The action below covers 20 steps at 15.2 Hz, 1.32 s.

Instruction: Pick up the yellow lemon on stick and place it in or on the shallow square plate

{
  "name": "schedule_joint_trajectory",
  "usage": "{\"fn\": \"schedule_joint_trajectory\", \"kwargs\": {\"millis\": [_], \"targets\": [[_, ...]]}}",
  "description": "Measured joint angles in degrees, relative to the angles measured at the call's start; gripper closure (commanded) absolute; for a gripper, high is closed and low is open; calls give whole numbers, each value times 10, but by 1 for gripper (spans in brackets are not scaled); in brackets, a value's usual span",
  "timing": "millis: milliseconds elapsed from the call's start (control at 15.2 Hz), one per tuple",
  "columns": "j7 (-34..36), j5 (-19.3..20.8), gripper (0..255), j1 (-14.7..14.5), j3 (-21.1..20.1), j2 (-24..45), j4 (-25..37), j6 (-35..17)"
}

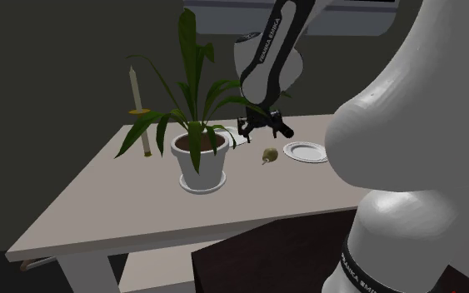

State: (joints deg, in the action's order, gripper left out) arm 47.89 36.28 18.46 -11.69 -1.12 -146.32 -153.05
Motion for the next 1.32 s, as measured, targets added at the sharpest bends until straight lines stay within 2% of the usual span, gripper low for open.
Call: {"fn": "schedule_joint_trajectory", "kwargs": {"millis": [198, 528, 726, 1122, 1188, 1320], "targets": [[93, 91, 0, 4, 10, 73, 43, -16], [149, 160, 0, 1, 33, 132, 72, -38], [172, 189, 0, -2, 44, 155, 82, -49], [178, 197, 0, -3, 47, 163, 87, -51], [178, 197, 255, -3, 47, 163, 87, -51], [178, 197, 255, -3, 47, 163, 87, -51]]}}
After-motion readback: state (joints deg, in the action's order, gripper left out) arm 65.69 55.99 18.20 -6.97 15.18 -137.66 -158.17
